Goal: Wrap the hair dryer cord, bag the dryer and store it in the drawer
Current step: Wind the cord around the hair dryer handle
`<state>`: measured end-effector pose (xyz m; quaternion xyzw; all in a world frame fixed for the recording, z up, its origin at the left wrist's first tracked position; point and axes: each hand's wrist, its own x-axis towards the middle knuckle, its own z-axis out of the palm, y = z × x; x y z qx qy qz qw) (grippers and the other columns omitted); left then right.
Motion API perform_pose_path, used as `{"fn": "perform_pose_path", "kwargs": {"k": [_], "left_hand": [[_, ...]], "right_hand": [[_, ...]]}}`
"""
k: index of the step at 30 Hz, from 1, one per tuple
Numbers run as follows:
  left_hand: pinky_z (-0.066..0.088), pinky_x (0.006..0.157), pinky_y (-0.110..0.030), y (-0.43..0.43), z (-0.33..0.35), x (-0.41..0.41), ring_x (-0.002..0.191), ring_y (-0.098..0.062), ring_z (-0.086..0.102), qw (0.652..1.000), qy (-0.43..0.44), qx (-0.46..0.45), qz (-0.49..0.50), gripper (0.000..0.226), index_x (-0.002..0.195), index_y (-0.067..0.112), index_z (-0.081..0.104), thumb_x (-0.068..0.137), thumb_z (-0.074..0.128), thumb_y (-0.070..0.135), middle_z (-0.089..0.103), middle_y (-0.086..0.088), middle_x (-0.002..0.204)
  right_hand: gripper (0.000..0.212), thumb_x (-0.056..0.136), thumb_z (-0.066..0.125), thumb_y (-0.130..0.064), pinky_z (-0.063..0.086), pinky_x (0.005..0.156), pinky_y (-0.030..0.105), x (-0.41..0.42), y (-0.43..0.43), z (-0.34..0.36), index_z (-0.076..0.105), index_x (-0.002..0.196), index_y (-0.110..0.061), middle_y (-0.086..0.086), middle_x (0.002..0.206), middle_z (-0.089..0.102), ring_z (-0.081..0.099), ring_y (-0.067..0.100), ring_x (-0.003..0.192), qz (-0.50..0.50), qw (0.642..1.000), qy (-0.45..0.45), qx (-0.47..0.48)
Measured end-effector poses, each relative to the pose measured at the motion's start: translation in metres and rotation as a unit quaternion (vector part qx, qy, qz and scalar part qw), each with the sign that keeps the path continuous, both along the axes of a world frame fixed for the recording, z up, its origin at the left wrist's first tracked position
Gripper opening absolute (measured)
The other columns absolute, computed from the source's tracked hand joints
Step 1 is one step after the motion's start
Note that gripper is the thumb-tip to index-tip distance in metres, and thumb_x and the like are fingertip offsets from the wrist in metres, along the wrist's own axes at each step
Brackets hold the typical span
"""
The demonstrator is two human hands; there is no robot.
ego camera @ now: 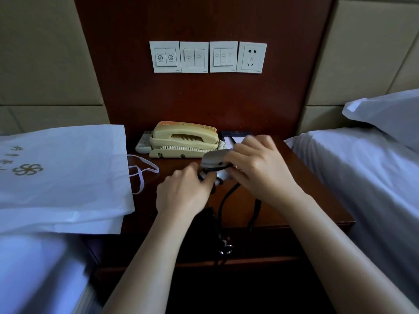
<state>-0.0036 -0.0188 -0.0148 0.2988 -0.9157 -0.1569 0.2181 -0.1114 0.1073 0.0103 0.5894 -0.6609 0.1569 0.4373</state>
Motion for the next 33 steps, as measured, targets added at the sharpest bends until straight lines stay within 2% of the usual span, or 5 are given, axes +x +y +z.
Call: {"fn": "perform_pose_path", "kwargs": {"k": [5, 12, 16, 26, 33], "left_hand": [[0.041, 0.061, -0.033, -0.017, -0.003, 0.006, 0.077, -0.029, 0.059, 1.000, -0.012, 0.015, 0.000, 0.040, 0.073, 0.025, 0.046, 0.087, 0.035, 0.061, 0.060, 0.000, 0.075], [0.030, 0.050, -0.027, -0.023, -0.001, 0.009, 0.063, -0.018, 0.050, 0.999, -0.018, 0.017, 0.020, 0.043, 0.080, 0.021, 0.053, 0.093, 0.034, 0.057, 0.056, 0.001, 0.070], [0.034, 0.052, -0.027, -0.027, -0.002, 0.010, 0.068, -0.022, 0.055, 0.999, -0.015, 0.036, 0.022, 0.044, 0.076, 0.022, 0.053, 0.091, 0.035, 0.060, 0.056, 0.003, 0.066], [0.038, 0.055, -0.028, -0.023, 0.002, 0.009, 0.059, -0.018, 0.059, 0.997, -0.028, 0.067, 0.009, 0.043, 0.071, 0.020, 0.052, 0.087, 0.039, 0.058, 0.056, 0.006, 0.053], [0.041, 0.044, -0.020, -0.030, 0.014, 0.017, 0.046, -0.017, 0.061, 0.976, -0.054, 0.202, -0.062, 0.035, 0.076, 0.024, 0.059, 0.090, 0.041, 0.051, 0.055, 0.001, 0.050]], "right_hand": [[0.040, 0.079, 0.070, -0.032, 0.044, 0.081, 0.041, -0.021, 0.015, 0.001, 0.058, 0.114, -0.016, 0.007, 0.111, 0.058, 0.053, 0.027, 0.099, -0.110, 0.974, -0.197, 0.024], [0.026, 0.095, 0.052, -0.013, 0.045, 0.045, 0.024, -0.032, 0.019, -0.016, 0.061, 0.074, 0.000, 0.001, 0.053, 0.049, 0.044, 0.007, 0.041, 0.085, 0.781, -0.611, 0.102], [0.021, 0.085, 0.056, -0.026, 0.022, 0.040, 0.011, -0.038, 0.034, -0.006, 0.058, 0.069, -0.013, -0.007, 0.052, 0.032, 0.025, 0.001, 0.044, 0.137, 0.690, -0.709, 0.053], [0.030, 0.098, 0.045, -0.023, 0.017, 0.030, 0.013, -0.065, 0.025, -0.024, 0.053, 0.072, -0.010, -0.011, 0.042, 0.028, 0.022, 0.000, 0.032, 0.144, 0.508, -0.822, -0.214], [0.031, 0.103, 0.029, -0.020, 0.039, 0.036, 0.012, -0.084, 0.029, -0.026, 0.051, 0.086, -0.006, 0.001, 0.056, 0.055, 0.053, 0.004, 0.038, 0.232, 0.231, -0.853, -0.406]]}}
